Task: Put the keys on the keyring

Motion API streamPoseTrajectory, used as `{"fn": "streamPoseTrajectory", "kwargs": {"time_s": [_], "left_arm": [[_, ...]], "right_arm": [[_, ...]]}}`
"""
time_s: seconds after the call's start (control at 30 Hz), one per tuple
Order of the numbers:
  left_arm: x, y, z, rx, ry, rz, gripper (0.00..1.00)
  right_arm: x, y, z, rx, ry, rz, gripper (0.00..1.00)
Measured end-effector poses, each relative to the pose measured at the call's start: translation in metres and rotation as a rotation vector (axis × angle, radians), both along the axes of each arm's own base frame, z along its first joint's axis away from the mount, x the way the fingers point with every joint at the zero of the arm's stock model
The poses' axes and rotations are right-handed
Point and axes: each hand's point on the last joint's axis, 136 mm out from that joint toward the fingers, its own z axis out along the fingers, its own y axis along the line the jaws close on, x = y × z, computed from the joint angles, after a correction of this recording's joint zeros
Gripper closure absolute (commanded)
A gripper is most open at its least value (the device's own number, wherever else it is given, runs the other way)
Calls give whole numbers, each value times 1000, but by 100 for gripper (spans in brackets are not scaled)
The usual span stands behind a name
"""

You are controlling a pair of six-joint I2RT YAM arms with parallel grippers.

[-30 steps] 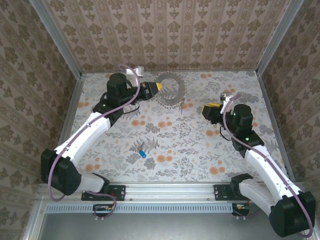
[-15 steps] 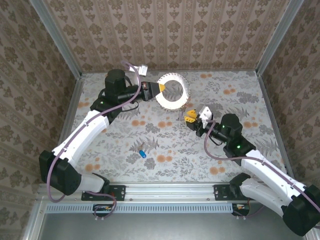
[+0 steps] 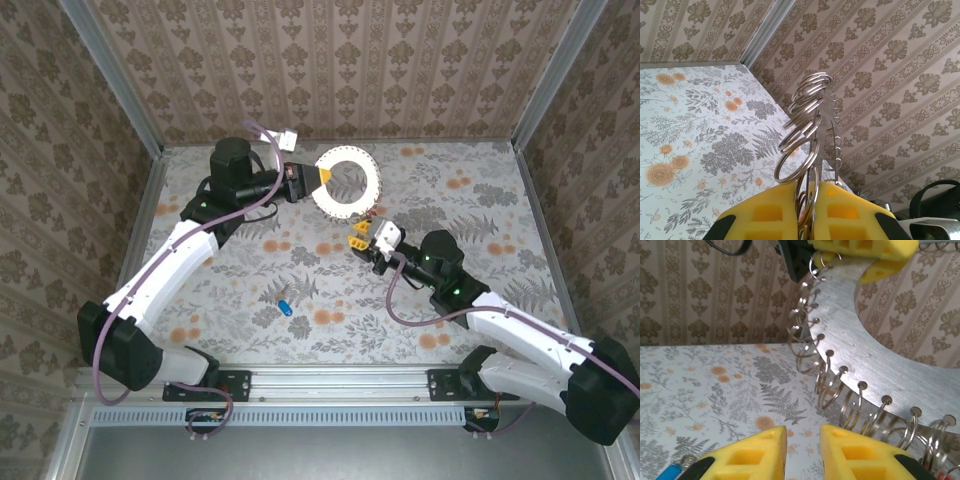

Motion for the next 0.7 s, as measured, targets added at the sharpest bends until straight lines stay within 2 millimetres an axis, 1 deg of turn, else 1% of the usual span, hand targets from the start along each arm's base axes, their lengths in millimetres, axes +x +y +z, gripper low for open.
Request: {"fn": "streamPoseTrajectory", "kwargs": {"time_s": [0.1,0.37,0.47,0.7], "left_arm": [[0,0,0,3,-8,0,100],[0,0,0,6,-15,-1,100],[0,0,0,6,-16,-1,100],[0,0,0,6,-15,-1,100]], "right_arm": [[6,-3,-3,-6,1,-33,73],[11,-10,-15,-19,11,-88,73],[14,-12,-16,-15,6,-106,72],[19,-14,-9,9,-16,-133,73]]}}
